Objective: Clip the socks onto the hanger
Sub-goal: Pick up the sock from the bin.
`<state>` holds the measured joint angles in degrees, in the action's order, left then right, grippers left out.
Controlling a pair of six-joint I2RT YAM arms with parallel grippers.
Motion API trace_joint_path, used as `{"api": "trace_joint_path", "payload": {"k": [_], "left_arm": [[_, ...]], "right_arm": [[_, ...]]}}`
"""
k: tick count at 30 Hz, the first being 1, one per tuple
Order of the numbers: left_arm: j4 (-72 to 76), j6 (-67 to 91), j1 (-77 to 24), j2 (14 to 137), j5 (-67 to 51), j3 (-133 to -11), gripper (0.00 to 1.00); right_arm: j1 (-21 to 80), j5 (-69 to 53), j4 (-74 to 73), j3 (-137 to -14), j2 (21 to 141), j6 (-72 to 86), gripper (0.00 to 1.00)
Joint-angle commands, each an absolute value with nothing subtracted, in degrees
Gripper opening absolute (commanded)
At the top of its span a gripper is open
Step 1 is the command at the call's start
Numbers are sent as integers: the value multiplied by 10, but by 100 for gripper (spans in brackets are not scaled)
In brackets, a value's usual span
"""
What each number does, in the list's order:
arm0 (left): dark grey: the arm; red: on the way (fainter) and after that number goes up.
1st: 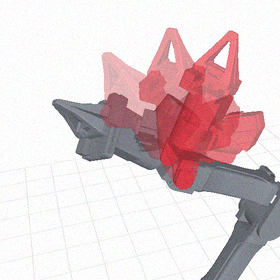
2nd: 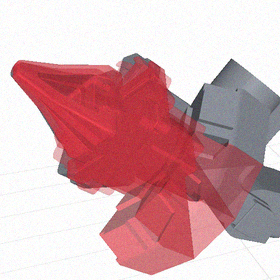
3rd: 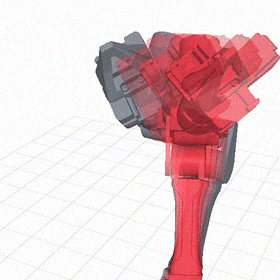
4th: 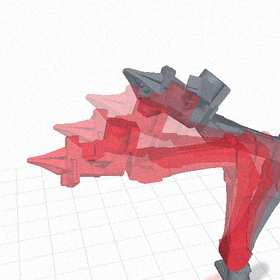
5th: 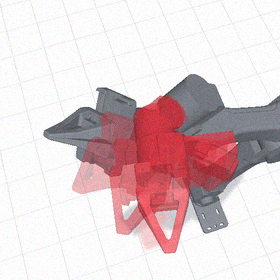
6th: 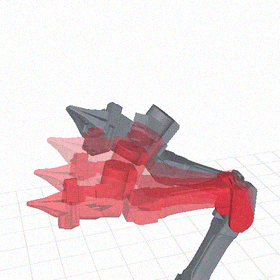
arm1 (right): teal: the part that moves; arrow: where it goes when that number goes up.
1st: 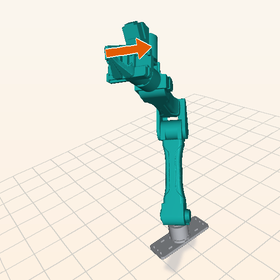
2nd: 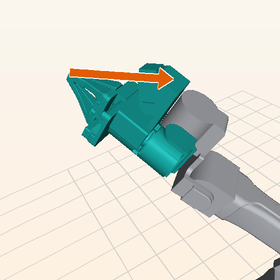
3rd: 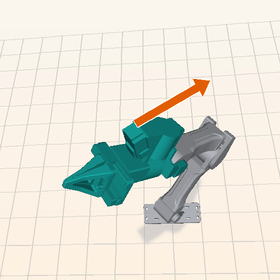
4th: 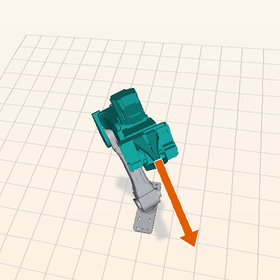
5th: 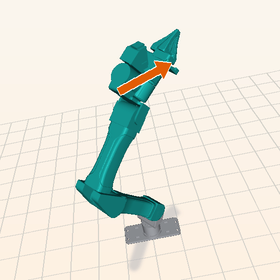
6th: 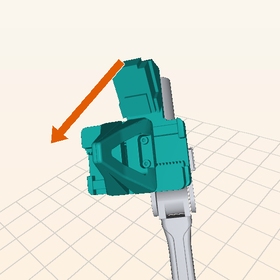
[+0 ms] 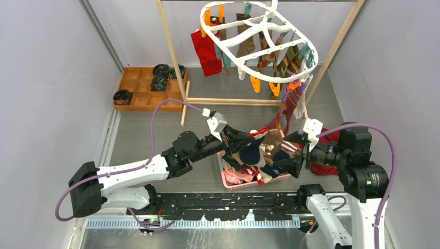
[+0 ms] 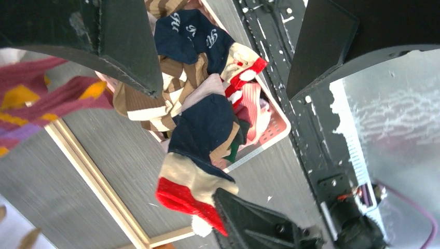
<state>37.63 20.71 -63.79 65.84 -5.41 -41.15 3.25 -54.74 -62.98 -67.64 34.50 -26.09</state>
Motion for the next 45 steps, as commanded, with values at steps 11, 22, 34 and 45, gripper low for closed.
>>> {"api": "trace_joint_path", "payload": {"k": [11, 22, 34, 45], "left_arm": [[358, 171, -640, 627, -155, -451, 0], [366, 178, -642, 651, -184, -472, 0], [368, 184, -642, 669, -183, -487, 0], [279, 207, -639, 703, -63, -551, 23]], "right_arm": [[15, -717, -603, -689, 421, -400, 74], [15, -747, -583, -702, 451, -373, 61], [22, -785, -592, -698, 459, -383, 18], [27, -791, -640, -693, 443, -402, 1]]}}
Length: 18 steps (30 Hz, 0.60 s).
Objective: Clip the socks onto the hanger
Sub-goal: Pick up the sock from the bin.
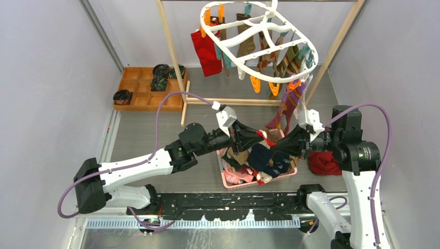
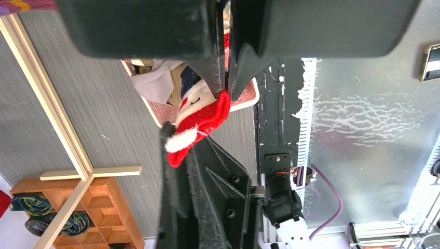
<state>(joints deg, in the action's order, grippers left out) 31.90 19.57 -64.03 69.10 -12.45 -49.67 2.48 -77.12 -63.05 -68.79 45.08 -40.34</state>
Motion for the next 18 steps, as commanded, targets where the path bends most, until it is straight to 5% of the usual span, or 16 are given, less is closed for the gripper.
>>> {"api": "trace_joint_path", "payload": {"k": [1, 6, 11, 18], "left_arm": [[264, 210, -639, 712, -64, -559, 25], [241, 234, -639, 762, -123, -608, 27], [182, 235, -639, 814, -180, -670, 40], [147, 200, -638, 784, -104, -660, 53]], "right_arm": [[27, -790, -634, -692, 442, -395, 1], [28, -758, -513, -663, 434, -239, 1], [28, -726, -435, -641, 432, -149, 1], [12, -708, -475, -666, 423, -158, 1]]}}
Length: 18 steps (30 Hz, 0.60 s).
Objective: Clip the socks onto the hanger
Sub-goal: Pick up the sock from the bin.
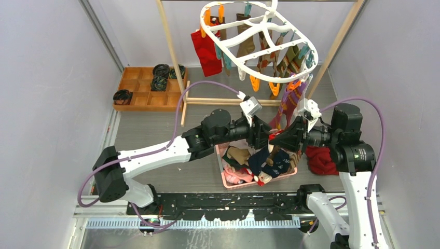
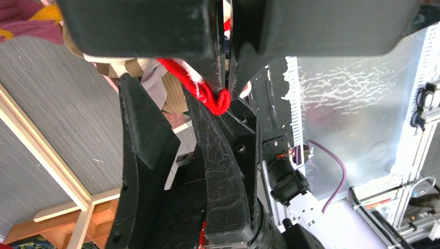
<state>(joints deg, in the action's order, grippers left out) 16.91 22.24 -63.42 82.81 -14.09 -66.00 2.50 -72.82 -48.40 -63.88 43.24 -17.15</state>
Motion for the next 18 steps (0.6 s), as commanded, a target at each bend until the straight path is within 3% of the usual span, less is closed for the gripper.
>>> {"api": "trace_joint_path", "payload": {"k": [1, 6, 14, 18], "left_arm": [[138, 192, -638, 774, -84, -652, 55], [62, 152, -636, 679, -15, -621, 67], [-11, 155, -635, 581, -4, -615, 81], [17, 217, -635, 589, -5, -635, 82]], "right_arm": [[9, -705, -492, -679, 421, -169, 1], [-63, -721, -505, -698, 410, -163, 1], [-97, -736, -444, -641, 405, -116, 1], [-97, -734, -434, -629, 411, -113, 1]]}}
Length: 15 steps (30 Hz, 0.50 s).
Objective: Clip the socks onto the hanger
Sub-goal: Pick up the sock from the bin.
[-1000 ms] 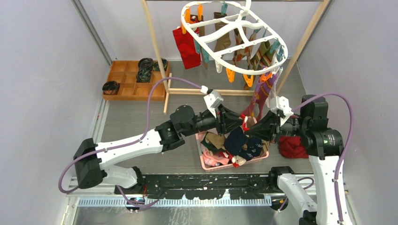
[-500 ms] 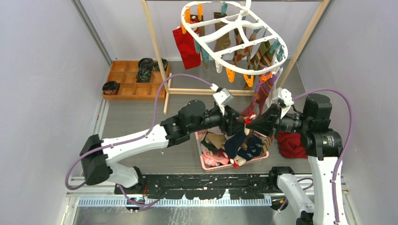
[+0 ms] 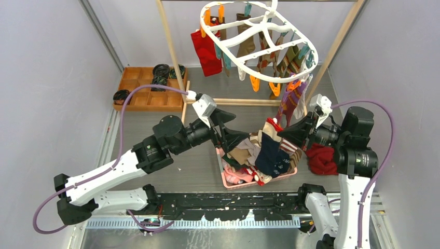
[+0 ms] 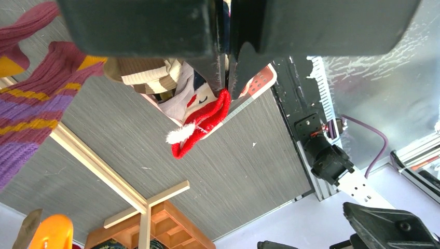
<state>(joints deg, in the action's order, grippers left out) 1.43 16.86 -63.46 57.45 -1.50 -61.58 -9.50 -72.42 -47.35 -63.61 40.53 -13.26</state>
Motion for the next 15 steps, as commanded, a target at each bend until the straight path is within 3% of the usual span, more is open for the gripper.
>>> {"api": "trace_joint_path", "payload": {"k": [1, 7, 15], "left_arm": [[24, 238, -635, 593, -5, -640, 81], [9, 306, -645, 667, 68, -715, 82], [4, 272, -667, 741, 136, -803, 86]], "right_arm": [[-97, -732, -431, -626, 412, -112, 1], [-97, -708, -406, -599, 421, -102, 1], [-105, -715, -388, -586, 427, -101, 1]]}}
